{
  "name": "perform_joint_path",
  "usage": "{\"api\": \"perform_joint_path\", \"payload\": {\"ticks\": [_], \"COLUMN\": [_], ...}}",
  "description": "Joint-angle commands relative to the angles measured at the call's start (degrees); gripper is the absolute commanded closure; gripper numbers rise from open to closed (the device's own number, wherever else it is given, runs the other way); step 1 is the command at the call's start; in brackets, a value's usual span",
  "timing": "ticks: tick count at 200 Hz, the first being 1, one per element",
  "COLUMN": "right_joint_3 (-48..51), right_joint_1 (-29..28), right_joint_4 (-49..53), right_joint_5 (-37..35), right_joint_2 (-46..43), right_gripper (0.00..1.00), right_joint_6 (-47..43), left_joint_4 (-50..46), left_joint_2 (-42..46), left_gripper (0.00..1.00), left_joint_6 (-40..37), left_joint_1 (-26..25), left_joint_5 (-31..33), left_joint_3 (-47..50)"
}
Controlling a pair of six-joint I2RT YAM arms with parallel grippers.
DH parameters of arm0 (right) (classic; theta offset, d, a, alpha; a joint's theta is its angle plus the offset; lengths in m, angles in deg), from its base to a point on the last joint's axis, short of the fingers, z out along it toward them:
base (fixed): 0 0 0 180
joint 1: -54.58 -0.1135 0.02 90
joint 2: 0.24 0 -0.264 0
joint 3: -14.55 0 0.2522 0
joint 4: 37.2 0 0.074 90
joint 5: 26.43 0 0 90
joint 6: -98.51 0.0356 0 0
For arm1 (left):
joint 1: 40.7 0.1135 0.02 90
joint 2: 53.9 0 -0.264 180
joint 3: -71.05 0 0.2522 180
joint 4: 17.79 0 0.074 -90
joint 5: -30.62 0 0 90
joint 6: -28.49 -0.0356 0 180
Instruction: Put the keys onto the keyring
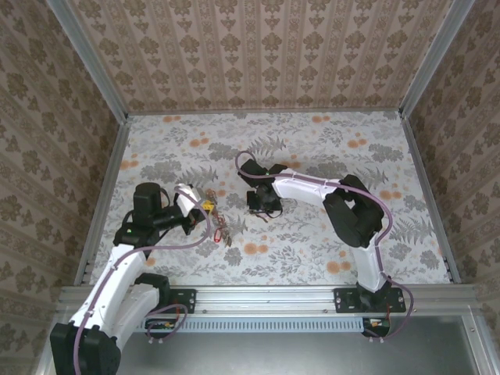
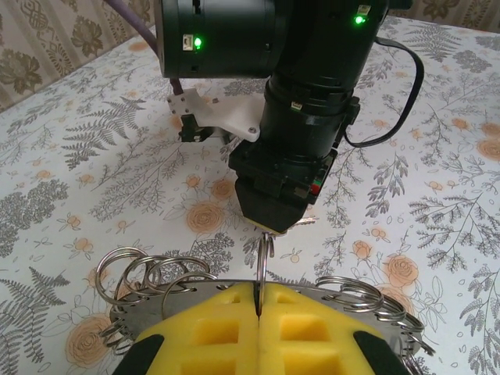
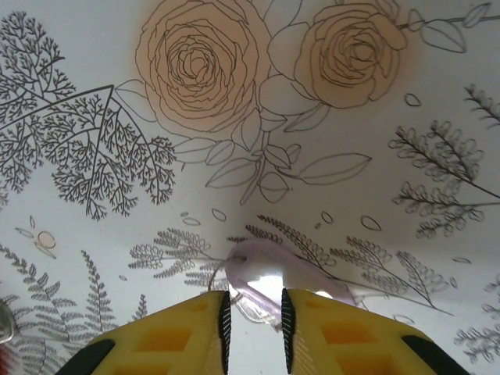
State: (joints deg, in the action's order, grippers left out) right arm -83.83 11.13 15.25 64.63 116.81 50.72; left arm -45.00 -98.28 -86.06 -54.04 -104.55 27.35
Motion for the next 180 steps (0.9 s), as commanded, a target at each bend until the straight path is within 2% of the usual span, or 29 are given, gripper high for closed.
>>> {"api": "perform_joint_path", "payload": {"ticks": [1,80,106,157,180], "right_joint_3": [-2.8,-5.0,-4.7,-1.5,-1.0], "right_joint_1": [-0.7,-1.9,-2.6,-3.5,-3.6], "right_joint_4": [1.9,4.3,6.4,5.2,4.6], "right_joint_5": [-0.2,-1.9,-5.1,-7.5,-7.6], "right_joint_2": [1.8,3.8,3.5,0.4,-2.0], "right_gripper": [0.73,0.73,0.76,0.94,0.98], "right_joint_6": [0.4,-0.6,0.0,0.3,-1.5], "left_joint_4": [1.6,1.3,1.2,0.6,0.3], "left_joint_2": [0.0,0.0,-0.2,-0.6,-0.8], "left_gripper": [1.00,1.00,1.00,1.00,1.00], "left_joint_6": [0.9,0.8,0.7,0.3,0.1], "left_joint_1": [0.3,0.3,0.3,0.1,-0.2], "left_joint_5": [-1.5,-1.5,-1.6,-3.0,-3.2], "left_joint_3": [-0.1,-0.2,-0.2,-0.5,-0.6]}}
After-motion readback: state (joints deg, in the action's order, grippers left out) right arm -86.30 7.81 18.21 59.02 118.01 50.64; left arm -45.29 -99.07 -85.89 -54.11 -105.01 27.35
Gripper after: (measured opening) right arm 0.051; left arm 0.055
